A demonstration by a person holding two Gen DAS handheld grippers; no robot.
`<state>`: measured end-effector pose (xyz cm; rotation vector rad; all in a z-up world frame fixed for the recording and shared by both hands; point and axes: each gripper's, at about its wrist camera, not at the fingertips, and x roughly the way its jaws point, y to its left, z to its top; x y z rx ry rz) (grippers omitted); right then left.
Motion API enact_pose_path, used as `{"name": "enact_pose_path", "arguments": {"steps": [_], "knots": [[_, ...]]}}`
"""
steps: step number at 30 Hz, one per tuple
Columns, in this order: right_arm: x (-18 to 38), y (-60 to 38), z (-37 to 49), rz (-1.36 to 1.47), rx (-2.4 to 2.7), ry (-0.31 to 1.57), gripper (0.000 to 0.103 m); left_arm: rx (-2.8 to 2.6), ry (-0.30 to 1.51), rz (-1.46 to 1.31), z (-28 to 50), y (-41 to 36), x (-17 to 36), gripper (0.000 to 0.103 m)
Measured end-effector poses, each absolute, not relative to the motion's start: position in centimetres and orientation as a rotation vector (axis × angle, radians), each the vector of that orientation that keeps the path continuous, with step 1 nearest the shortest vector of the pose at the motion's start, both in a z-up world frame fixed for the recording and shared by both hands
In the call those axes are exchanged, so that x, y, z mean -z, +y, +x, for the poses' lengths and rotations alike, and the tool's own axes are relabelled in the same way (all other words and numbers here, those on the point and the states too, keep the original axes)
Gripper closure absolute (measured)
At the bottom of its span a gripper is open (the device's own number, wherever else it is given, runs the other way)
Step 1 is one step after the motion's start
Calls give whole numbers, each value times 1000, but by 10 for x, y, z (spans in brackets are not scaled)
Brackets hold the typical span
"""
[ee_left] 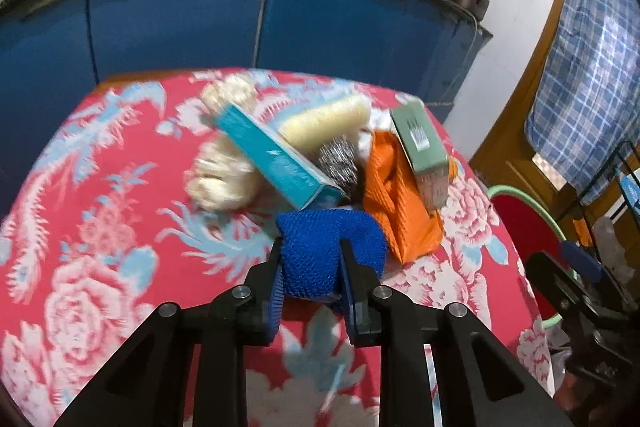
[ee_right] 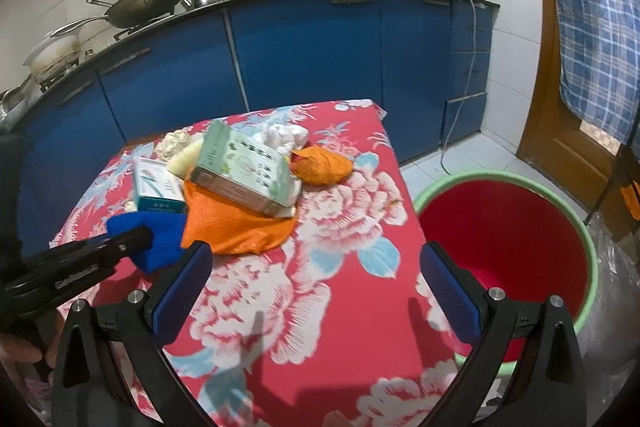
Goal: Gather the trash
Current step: 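Grasp the blue cloth with the left gripper while the right tool approaches the green box, then grasp the green-and-white medicine box with the right gripper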
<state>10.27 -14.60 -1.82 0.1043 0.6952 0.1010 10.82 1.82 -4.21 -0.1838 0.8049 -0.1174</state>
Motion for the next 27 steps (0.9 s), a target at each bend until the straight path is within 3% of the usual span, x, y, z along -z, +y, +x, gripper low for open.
{"name": "enact_pose_path", "arguments": {"steps": [14,27], "knots": [[16,-104,160,182,-163,719,1,31,665,-200,106,80,15,78],[42,-80,203,193,-140,809,1,142,677,-261,112,92,22,79]]}}
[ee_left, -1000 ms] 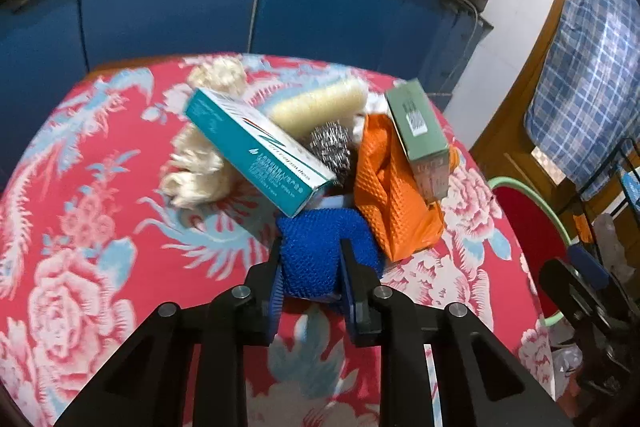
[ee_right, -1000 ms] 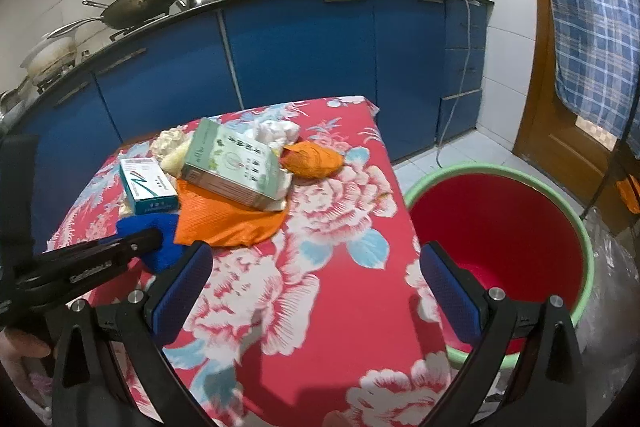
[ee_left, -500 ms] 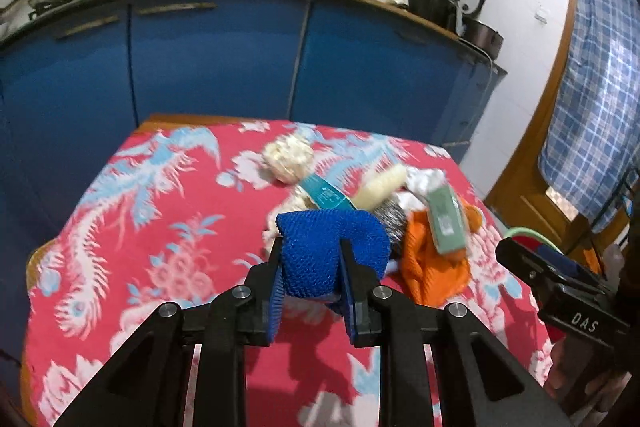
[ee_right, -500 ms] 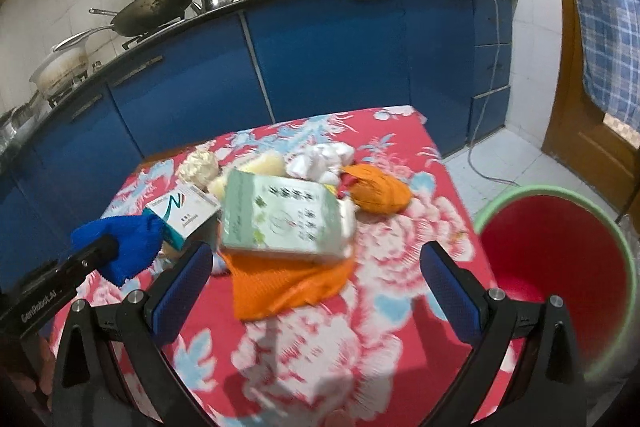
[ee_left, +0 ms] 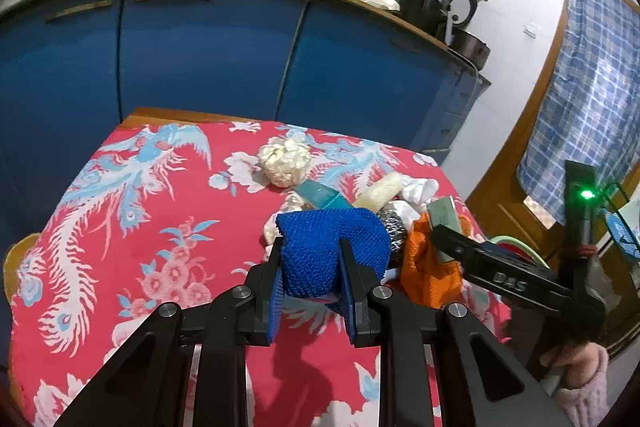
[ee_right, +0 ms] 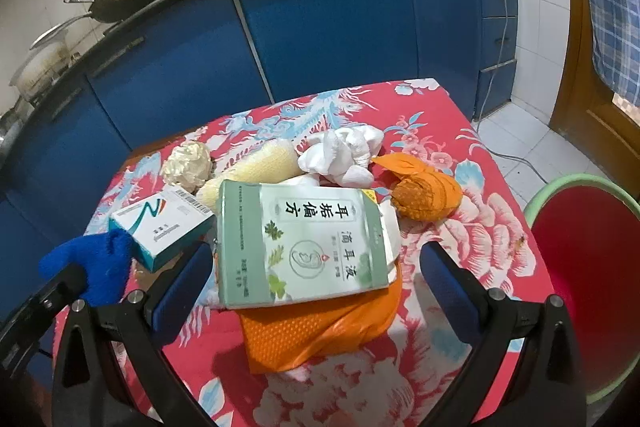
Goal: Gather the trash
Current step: 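Grasp the green-and-white medicine box with the right gripper, then carry the green box to the red bucket and open the right gripper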
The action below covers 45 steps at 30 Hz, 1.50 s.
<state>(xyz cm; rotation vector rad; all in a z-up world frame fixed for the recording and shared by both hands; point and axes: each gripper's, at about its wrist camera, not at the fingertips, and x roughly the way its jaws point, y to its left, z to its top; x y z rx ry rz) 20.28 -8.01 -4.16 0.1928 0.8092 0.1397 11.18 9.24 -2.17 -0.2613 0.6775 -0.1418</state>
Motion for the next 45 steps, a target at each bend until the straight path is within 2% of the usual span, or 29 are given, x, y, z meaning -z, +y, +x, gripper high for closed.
{"name": "enact_pose_path", "arguments": {"steps": [5,6,7,8,33,45], "knots": [[48,-79,211,184,-136,847,1,150,660,-259,106,91,18,79],[49,-80,211,195,-143,855,3,147,657,-260,105,91,17,79],[49,-81,210,203,-147,860,11,145,654,-262,104,91,16,79],[50,-81,210,207,-150,865,14,141,652,-262,103,91,16,79],[-7,-118,129,263,-191,717,14,138,618,-231,72,59,-8,79],[-23,-168,98,291,-88,688,14,222,601,-197,69,21,-27,79]]}}
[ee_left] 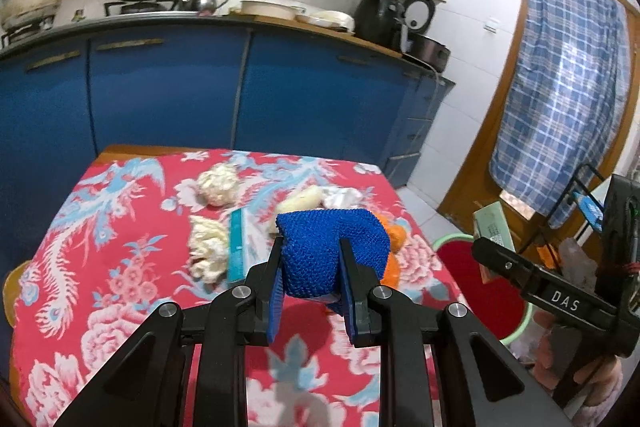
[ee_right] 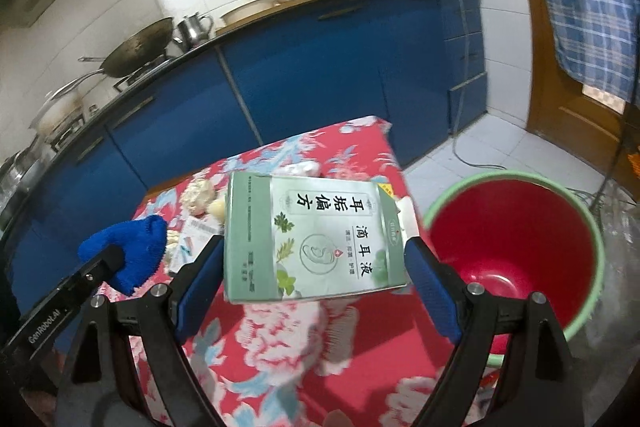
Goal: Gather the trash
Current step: 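Carry the green box to the red bucket and open the right gripper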
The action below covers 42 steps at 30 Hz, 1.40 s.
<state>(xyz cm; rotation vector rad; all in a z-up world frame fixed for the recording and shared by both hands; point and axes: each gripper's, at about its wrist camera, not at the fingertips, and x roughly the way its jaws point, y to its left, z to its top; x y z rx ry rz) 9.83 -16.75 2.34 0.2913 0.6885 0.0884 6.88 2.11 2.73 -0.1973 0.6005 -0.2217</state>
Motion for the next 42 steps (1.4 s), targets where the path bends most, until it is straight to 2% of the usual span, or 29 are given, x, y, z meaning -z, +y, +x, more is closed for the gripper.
{"name": "enact_pose_path", "arguments": {"steps": [16,29,42], "knots": [[0,-233,80,344,13,740,14,316,631,-152,79,-42,-30,79],[30,-201,87,272,-96,826,2,259,654,-158,78,-29,-18,79],[64,-163,105,94,-130,916,1,202,676,-187,78,-8,-6,78]]}}
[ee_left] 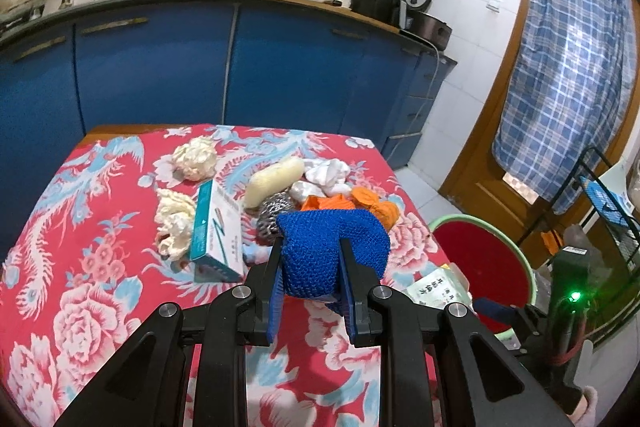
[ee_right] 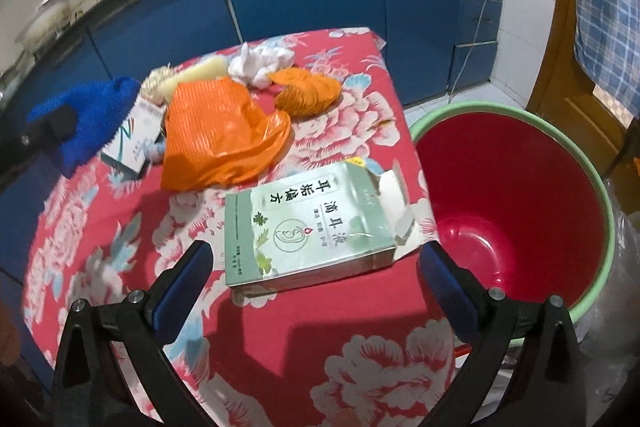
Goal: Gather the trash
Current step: 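Carry the green box to the red bucket and open the right gripper, then carry the blue cloth over the bucket and open the left gripper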
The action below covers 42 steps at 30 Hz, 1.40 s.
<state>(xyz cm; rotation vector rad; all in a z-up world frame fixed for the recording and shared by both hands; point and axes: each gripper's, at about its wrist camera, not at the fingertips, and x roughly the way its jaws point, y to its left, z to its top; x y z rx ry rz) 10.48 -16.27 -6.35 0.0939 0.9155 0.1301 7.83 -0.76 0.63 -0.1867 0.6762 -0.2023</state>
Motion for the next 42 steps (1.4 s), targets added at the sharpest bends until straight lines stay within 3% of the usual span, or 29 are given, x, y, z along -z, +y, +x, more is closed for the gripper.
{"name": "enact_pose_path", "arguments": {"steps": [9,12,26,28,42], "knots": [[75,-158,116,15,-114,963,2,199,682,-193,79,-5,-3,78],[73,-158,115,14,-114,945,13,202,685,-192,79,-6,-2,79],[53,-195,97,112,-47,862,14,234,687,-167,81,-21,-2,78],[51,-208,96,138,-20,859,29,243,685,-161,81,-25,-3,79],[56,-269,87,208,131,856,29,299,694,-120,84,-54,-4,78]]}}
